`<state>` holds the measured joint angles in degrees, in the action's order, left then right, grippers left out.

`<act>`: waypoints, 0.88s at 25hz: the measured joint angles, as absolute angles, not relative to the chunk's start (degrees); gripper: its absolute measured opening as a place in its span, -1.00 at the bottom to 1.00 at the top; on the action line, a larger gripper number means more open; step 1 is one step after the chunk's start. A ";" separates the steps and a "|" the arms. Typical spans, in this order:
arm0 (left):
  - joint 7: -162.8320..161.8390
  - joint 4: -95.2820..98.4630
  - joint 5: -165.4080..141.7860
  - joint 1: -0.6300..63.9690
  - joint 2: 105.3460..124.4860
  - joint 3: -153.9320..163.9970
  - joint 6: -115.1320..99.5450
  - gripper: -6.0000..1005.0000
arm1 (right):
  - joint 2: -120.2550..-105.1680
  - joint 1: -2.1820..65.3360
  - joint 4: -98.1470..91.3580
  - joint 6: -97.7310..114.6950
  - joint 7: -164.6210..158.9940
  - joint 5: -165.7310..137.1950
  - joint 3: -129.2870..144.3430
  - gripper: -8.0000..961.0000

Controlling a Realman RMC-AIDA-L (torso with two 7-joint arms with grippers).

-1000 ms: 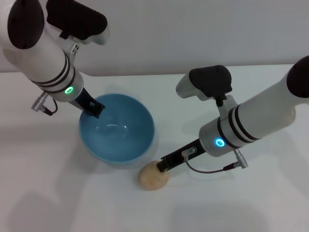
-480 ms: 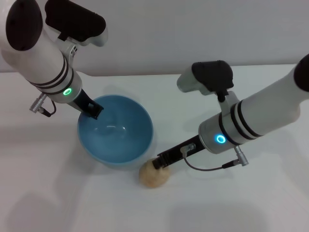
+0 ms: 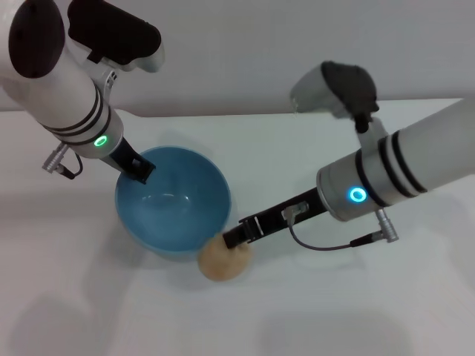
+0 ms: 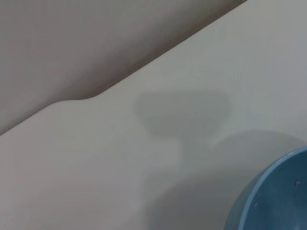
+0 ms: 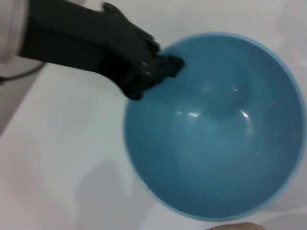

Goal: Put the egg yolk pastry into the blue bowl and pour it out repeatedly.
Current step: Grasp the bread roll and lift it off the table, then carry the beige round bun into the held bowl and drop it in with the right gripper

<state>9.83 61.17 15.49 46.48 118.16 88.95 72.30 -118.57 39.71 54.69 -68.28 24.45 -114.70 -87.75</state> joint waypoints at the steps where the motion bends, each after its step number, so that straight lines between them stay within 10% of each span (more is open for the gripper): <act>1: 9.83 61.17 15.48 46.56 118.14 89.11 72.48 -0.99 | -118.59 39.01 56.44 -69.34 24.31 -114.70 -88.50 -0.98; 22: 13.81 61.87 24.05 47.80 118.47 94.11 78.12 -0.99 | -118.42 37.63 60.13 -71.91 26.53 -114.78 -99.40 -0.99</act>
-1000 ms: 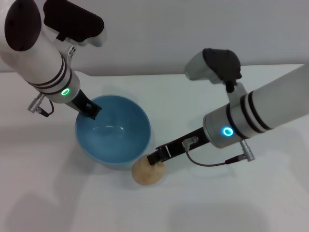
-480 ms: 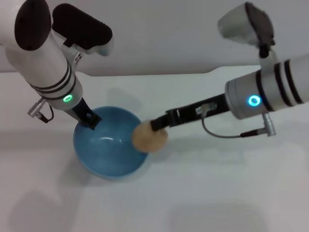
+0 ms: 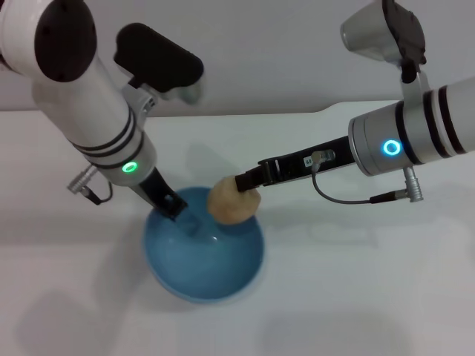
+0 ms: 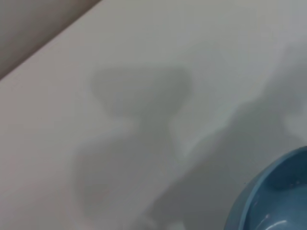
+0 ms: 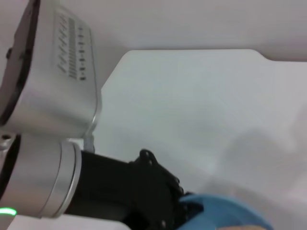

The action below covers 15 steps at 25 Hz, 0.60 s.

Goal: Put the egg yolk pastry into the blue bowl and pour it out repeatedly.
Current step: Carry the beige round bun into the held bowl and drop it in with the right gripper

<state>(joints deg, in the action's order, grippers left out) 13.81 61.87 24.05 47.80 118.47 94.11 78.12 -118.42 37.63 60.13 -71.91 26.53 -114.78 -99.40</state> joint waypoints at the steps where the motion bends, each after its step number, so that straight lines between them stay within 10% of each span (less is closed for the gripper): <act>1: 13.91 61.87 25.14 47.89 118.47 94.54 77.95 -0.99 | -118.46 37.63 59.80 -71.76 26.72 -114.77 -99.41 -0.99; 15: 13.83 61.97 27.87 49.20 118.65 95.54 76.31 -0.97 | -118.79 37.44 56.30 -73.22 27.11 -111.51 -98.79 -0.98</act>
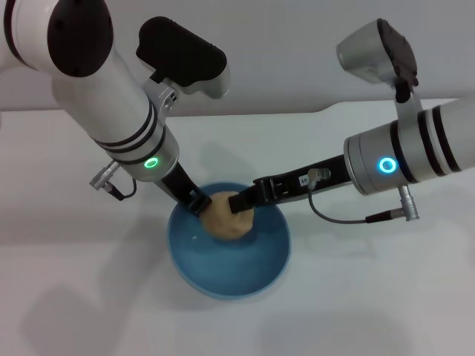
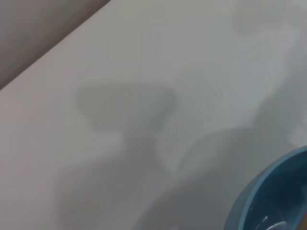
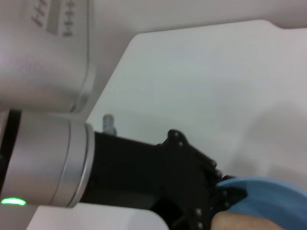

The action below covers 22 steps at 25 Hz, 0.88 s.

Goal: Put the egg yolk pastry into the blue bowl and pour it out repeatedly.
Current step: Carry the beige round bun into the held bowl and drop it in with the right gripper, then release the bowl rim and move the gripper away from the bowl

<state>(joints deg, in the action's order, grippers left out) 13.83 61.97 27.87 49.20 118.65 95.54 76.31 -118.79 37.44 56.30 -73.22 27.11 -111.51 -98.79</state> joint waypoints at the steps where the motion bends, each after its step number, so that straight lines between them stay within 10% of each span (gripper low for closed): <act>1: 13.81 61.96 27.88 49.27 118.64 95.53 76.26 -0.97 | -118.78 37.35 56.21 -73.56 27.35 -111.16 -98.79 -0.97; 22: 14.16 61.85 27.96 50.01 118.54 95.71 76.73 -0.92 | -118.37 29.86 66.49 -78.71 30.34 -106.20 -112.57 -0.35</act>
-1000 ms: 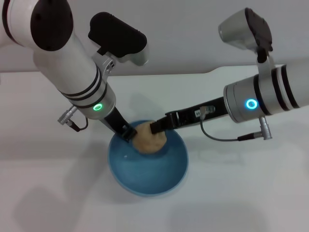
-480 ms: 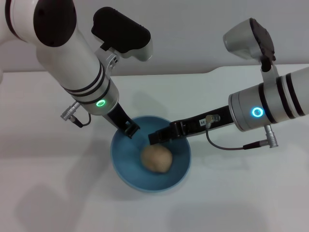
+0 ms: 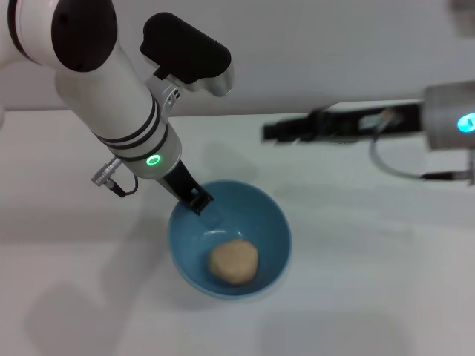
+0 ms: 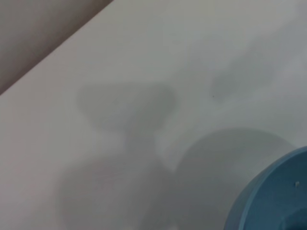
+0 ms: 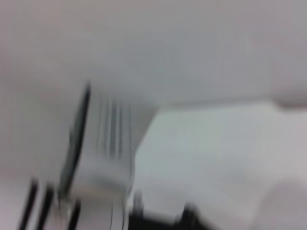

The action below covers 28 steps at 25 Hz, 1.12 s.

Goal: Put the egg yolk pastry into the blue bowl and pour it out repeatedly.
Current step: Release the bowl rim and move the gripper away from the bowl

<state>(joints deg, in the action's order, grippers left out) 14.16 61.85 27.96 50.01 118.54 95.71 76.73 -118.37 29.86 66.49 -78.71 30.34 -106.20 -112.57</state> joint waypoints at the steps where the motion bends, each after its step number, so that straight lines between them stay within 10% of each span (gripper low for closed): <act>1: 14.18 61.78 28.14 50.01 118.57 95.79 76.77 -0.91 | -118.38 28.88 67.27 -78.80 30.46 -105.85 -114.37 -0.35; 28: 12.38 51.61 39.73 51.06 118.69 98.44 68.69 -0.85 | -118.90 23.03 65.27 -55.90 29.34 -128.50 -106.27 -0.35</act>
